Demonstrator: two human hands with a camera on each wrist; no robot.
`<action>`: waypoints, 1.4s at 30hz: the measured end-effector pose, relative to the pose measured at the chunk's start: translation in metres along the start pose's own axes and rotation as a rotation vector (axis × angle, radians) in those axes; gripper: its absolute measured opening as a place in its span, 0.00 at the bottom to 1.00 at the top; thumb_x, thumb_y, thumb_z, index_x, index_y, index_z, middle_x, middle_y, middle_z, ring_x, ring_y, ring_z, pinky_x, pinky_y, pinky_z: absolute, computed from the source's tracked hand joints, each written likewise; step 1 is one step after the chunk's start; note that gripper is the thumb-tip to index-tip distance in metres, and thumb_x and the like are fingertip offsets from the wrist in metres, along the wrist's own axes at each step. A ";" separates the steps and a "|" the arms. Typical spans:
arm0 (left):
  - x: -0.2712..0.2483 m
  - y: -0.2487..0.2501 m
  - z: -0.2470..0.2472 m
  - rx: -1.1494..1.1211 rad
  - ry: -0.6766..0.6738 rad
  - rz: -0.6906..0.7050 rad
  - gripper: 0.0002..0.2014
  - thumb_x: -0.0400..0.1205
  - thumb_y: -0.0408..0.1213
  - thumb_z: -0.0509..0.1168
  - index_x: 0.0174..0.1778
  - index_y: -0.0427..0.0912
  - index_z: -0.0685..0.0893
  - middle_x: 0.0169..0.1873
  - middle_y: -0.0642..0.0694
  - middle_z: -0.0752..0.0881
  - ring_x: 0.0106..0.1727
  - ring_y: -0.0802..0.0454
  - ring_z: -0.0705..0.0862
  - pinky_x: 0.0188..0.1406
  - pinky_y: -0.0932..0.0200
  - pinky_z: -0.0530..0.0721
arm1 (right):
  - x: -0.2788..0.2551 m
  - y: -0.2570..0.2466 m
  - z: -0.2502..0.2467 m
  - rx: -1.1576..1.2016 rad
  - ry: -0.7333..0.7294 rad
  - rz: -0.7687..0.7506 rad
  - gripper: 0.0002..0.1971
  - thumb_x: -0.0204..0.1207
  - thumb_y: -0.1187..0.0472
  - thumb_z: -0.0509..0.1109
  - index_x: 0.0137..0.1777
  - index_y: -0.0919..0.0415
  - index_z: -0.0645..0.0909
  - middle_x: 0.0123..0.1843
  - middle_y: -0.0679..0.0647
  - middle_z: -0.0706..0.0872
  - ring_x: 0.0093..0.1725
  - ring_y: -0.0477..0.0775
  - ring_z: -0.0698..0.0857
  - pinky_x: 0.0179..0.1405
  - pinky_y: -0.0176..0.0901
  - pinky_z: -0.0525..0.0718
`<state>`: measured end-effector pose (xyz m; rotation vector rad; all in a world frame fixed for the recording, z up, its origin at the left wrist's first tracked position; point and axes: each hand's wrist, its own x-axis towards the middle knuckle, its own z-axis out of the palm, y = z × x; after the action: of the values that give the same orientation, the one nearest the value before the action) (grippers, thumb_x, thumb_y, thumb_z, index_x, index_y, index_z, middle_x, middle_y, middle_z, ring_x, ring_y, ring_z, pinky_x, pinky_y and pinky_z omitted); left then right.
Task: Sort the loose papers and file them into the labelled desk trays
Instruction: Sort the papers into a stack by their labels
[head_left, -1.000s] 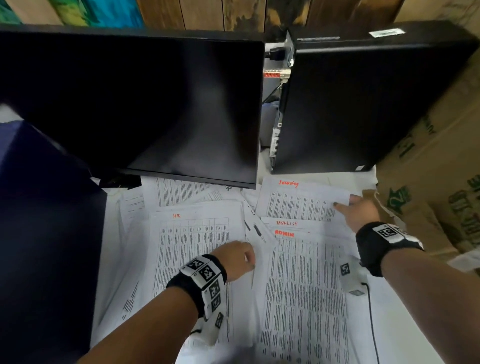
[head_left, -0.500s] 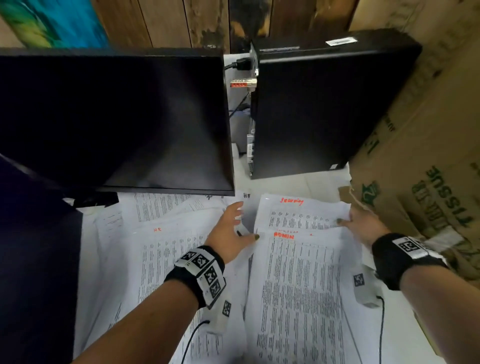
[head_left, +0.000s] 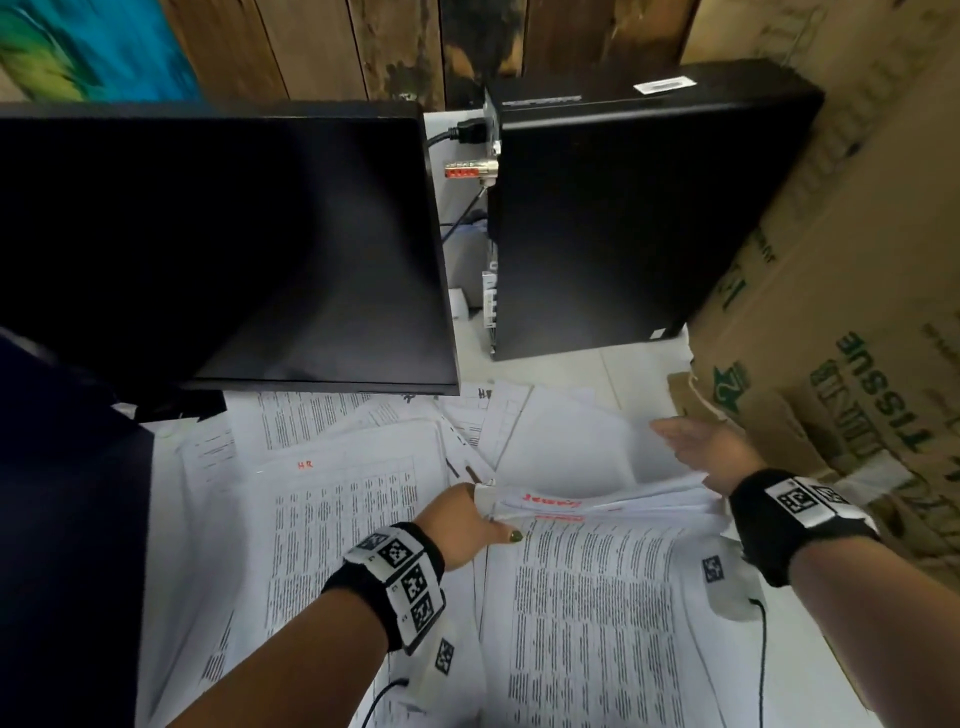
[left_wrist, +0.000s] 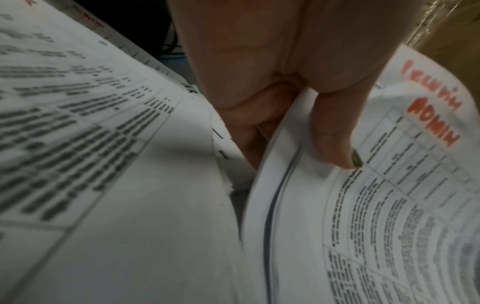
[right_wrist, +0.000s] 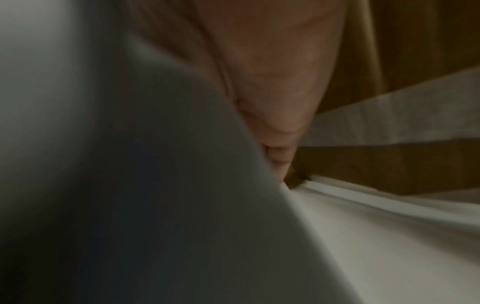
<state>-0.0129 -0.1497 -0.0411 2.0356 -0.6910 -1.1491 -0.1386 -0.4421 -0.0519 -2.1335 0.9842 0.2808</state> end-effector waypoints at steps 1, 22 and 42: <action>-0.001 -0.001 -0.001 0.007 -0.007 0.006 0.17 0.77 0.35 0.71 0.63 0.48 0.84 0.53 0.54 0.87 0.49 0.59 0.84 0.43 0.80 0.78 | 0.006 -0.002 0.002 0.010 -0.001 0.011 0.20 0.80 0.73 0.61 0.70 0.60 0.78 0.71 0.58 0.78 0.71 0.60 0.76 0.60 0.42 0.72; -0.001 -0.024 -0.017 0.066 -0.004 0.002 0.17 0.75 0.34 0.73 0.60 0.45 0.86 0.53 0.52 0.89 0.48 0.58 0.85 0.46 0.73 0.81 | 0.000 -0.074 -0.028 -0.179 0.248 -0.200 0.12 0.76 0.62 0.70 0.59 0.61 0.81 0.54 0.62 0.86 0.51 0.62 0.82 0.46 0.41 0.72; -0.007 -0.024 -0.024 0.061 -0.088 0.032 0.16 0.76 0.33 0.72 0.60 0.44 0.86 0.56 0.50 0.88 0.54 0.58 0.85 0.52 0.74 0.80 | 0.013 -0.048 0.006 -0.579 -0.041 -0.021 0.30 0.77 0.53 0.68 0.78 0.57 0.66 0.73 0.60 0.72 0.71 0.61 0.73 0.68 0.44 0.71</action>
<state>0.0072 -0.1221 -0.0475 2.0270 -0.8085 -1.2189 -0.0947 -0.4252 -0.0356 -2.6375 0.9325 0.6617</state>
